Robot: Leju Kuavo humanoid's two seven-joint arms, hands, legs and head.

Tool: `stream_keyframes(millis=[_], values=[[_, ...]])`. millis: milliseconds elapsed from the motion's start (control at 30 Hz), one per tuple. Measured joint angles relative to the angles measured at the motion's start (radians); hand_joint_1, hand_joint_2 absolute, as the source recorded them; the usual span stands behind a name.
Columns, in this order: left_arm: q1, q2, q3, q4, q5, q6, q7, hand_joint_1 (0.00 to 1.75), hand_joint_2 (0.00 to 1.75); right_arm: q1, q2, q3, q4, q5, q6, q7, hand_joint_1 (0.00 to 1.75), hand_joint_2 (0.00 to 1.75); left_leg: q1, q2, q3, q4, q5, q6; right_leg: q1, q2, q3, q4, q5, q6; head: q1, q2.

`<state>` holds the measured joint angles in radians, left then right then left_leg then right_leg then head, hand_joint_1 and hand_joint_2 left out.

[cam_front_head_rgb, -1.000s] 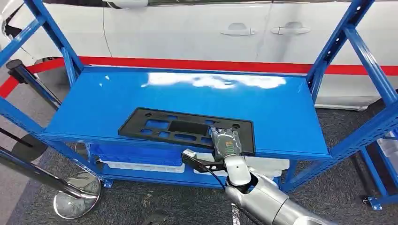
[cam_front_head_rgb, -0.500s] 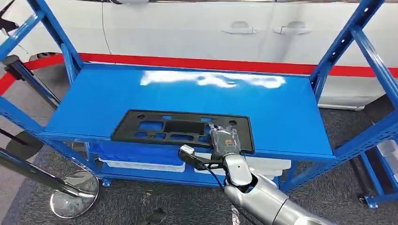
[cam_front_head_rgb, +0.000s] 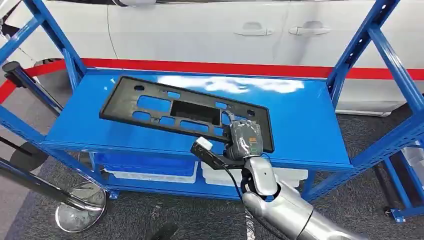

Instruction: Take the parts from the cabinet and place them on the table.

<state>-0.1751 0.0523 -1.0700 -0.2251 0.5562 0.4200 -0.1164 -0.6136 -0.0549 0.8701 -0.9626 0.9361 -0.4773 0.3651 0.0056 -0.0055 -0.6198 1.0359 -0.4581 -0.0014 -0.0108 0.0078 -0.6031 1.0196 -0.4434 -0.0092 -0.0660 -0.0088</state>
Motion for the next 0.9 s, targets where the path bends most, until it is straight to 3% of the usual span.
stream_keyframes(millis=[33,67,100,133,167,200,267,300,333,367,467,500,567,633,667,700,733,767,800,833,867,900], values=[[0.000,0.000,0.002,0.000,0.000,0.002,-0.001,0.00,0.00,0.000,-0.003,-0.005,-0.019,0.000,-0.014,0.000,1.75,1.75,-0.001,0.001,-0.012,0.029,-0.021,-0.004,0.000,0.000,0.000,0.000,0.000,-0.002,-0.004,0.000],[0.000,-0.001,0.003,0.000,0.003,0.005,-0.004,0.00,0.00,0.002,-0.005,-0.010,-0.044,0.003,-0.041,-0.003,1.75,1.75,0.002,0.001,-0.055,0.129,-0.076,-0.008,0.002,0.000,0.000,0.000,0.000,-0.010,-0.007,0.000],[0.002,-0.001,0.003,0.000,0.007,0.006,-0.006,0.00,0.00,0.005,-0.008,-0.017,-0.072,0.003,-0.078,-0.010,1.75,1.75,0.003,0.001,-0.093,0.215,-0.114,-0.011,0.003,-0.001,0.000,0.001,-0.001,-0.011,-0.006,0.000],[0.004,-0.002,0.003,0.000,0.008,0.007,-0.008,0.00,0.00,0.006,-0.010,-0.022,-0.086,0.003,-0.099,-0.018,1.75,1.75,0.003,0.001,-0.123,0.279,-0.136,-0.012,0.004,-0.001,0.000,0.002,-0.002,-0.012,-0.006,0.000],[0.006,-0.003,0.003,0.000,0.009,0.009,-0.010,0.00,0.00,0.009,-0.011,-0.027,-0.098,-0.001,-0.118,-0.025,1.75,1.75,0.003,0.001,-0.138,0.309,-0.134,-0.013,0.004,-0.001,0.001,0.004,-0.003,-0.014,-0.007,0.000],[0.009,-0.004,0.003,0.000,0.010,0.012,-0.016,0.00,0.00,0.015,-0.013,-0.033,-0.117,-0.020,-0.139,-0.039,1.75,1.75,0.003,0.001,-0.130,0.288,-0.112,-0.011,0.004,0.000,0.002,0.005,-0.005,-0.015,-0.006,0.000],[0.012,-0.006,0.006,0.000,0.015,0.019,-0.025,0.00,0.00,0.033,-0.018,-0.047,-0.155,-0.059,-0.171,-0.079,1.75,1.75,0.003,0.001,-0.049,0.125,-0.023,-0.004,0.004,0.002,0.003,0.010,-0.010,-0.013,-0.007,0.000],[0.012,-0.006,0.009,0.000,0.017,0.022,-0.029,0.00,0.00,0.038,-0.019,-0.053,-0.173,-0.075,-0.182,-0.096,1.75,1.75,0.003,0.001,-0.016,0.059,0.006,-0.001,0.004,0.003,0.004,0.012,-0.012,-0.012,-0.007,0.000],[0.012,-0.008,0.015,0.000,0.019,0.029,-0.037,0.00,0.00,0.045,-0.019,-0.068,-0.203,-0.089,-0.197,-0.118,1.75,1.75,-0.005,0.000,0.018,0.013,-0.006,0.002,0.009,0.003,0.000,0.013,-0.014,-0.008,-0.006,0.000],[0.012,-0.010,0.020,0.000,0.020,0.036,-0.043,0.00,0.00,0.051,-0.020,-0.079,-0.221,-0.099,-0.209,-0.148,1.75,1.75,-0.005,0.000,0.018,-0.012,-0.003,0.007,0.011,0.003,-0.003,0.018,-0.015,-0.005,-0.006,0.000],[0.019,-0.013,0.028,0.000,0.024,0.050,-0.059,0.00,0.00,0.082,-0.020,-0.116,-0.282,-0.099,-0.217,-0.215,1.75,1.75,-0.006,-0.002,0.015,-0.006,-0.002,0.013,0.008,0.001,0.001,0.009,-0.012,0.005,-0.005,0.000],[0.022,-0.013,0.029,0.000,0.028,0.058,-0.065,0.00,0.00,0.099,-0.020,-0.129,-0.312,-0.098,-0.217,-0.235,1.75,1.75,0.003,-0.001,0.023,-0.024,0.006,0.026,0.009,0.000,-0.004,0.014,-0.023,0.013,-0.005,0.000],[0.021,-0.014,0.032,0.000,0.029,0.069,-0.082,0.00,0.00,0.112,-0.020,-0.150,-0.358,-0.096,-0.217,-0.259,1.75,1.75,0.001,-0.001,0.026,-0.028,0.009,0.033,0.010,0.000,-0.035,0.091,-0.076,0.016,-0.003,0.000],[0.021,-0.018,0.037,0.000,0.029,0.079,-0.097,0.00,0.00,0.124,-0.020,-0.162,-0.396,-0.099,-0.220,-0.283,1.75,1.75,0.000,-0.001,0.027,-0.027,0.007,0.036,0.009,0.000,-0.110,0.254,-0.143,0.020,-0.003,0.000],[0.023,-0.018,0.038,0.000,0.030,0.083,-0.103,0.00,1.75,0.139,-0.020,-0.170,-0.414,-0.103,-0.221,-0.293,1.75,1.75,0.000,-0.001,0.028,-0.026,0.005,0.038,0.008,0.000,-0.142,0.313,-0.158,0.022,-0.003,0.000],[0.025,-0.019,0.039,0.000,0.030,0.089,-0.109,0.00,1.75,0.153,-0.020,-0.175,-0.434,-0.108,-0.221,-0.303,1.75,1.75,0.001,-0.001,0.028,-0.025,0.004,0.038,0.007,0.000,-0.151,0.324,-0.149,0.024,-0.002,0.000],[0.027,-0.020,0.039,0.000,0.031,0.092,-0.113,0.00,1.75,0.165,-0.020,-0.179,-0.452,-0.111,-0.221,-0.309,1.75,1.75,0.001,-0.002,0.028,-0.023,0.002,0.038,0.004,0.000,-0.137,0.287,-0.118,0.025,-0.002,0.000],[0.028,-0.021,0.039,0.000,0.031,0.096,-0.117,0.00,1.75,0.175,-0.020,-0.184,-0.472,-0.117,-0.221,-0.318,1.75,1.75,0.002,-0.003,0.029,-0.021,0.001,0.037,0.002,-0.001,-0.109,0.228,-0.082,0.025,-0.003,0.000],[0.029,-0.023,0.042,0.000,0.032,0.106,-0.126,0.00,1.75,0.185,-0.020,-0.193,-0.499,-0.128,-0.221,-0.336,1.75,1.75,0.003,-0.004,0.031,-0.015,-0.004,0.035,-0.001,-0.002,-0.056,0.117,-0.027,0.025,-0.003,0.000],[0.030,-0.024,0.047,0.000,0.033,0.112,-0.132,0.00,1.75,0.191,-0.020,-0.200,-0.520,-0.138,-0.221,-0.353,1.75,1.75,0.003,-0.005,0.031,-0.010,-0.010,0.030,-0.002,-0.002,-0.018,0.030,-0.010,0.025,-0.002,0.000],[0.029,-0.025,0.051,0.000,0.038,0.119,-0.140,0.00,1.75,0.196,-0.019,-0.208,-0.540,-0.151,-0.221,-0.375,1.75,1.75,-0.003,-0.006,0.028,-0.008,-0.012,0.025,0.005,-0.002,-0.007,0.026,-0.021,0.025,-0.002,0.000],[0.030,-0.025,0.054,0.000,0.041,0.125,-0.147,0.00,1.75,0.205,-0.016,-0.214,-0.564,-0.162,-0.222,-0.389,1.75,1.75,-0.003,-0.006,0.027,-0.005,-0.013,0.021,0.004,0.001,-0.007,0.021,-0.016,0.018,-0.002,0.000]])
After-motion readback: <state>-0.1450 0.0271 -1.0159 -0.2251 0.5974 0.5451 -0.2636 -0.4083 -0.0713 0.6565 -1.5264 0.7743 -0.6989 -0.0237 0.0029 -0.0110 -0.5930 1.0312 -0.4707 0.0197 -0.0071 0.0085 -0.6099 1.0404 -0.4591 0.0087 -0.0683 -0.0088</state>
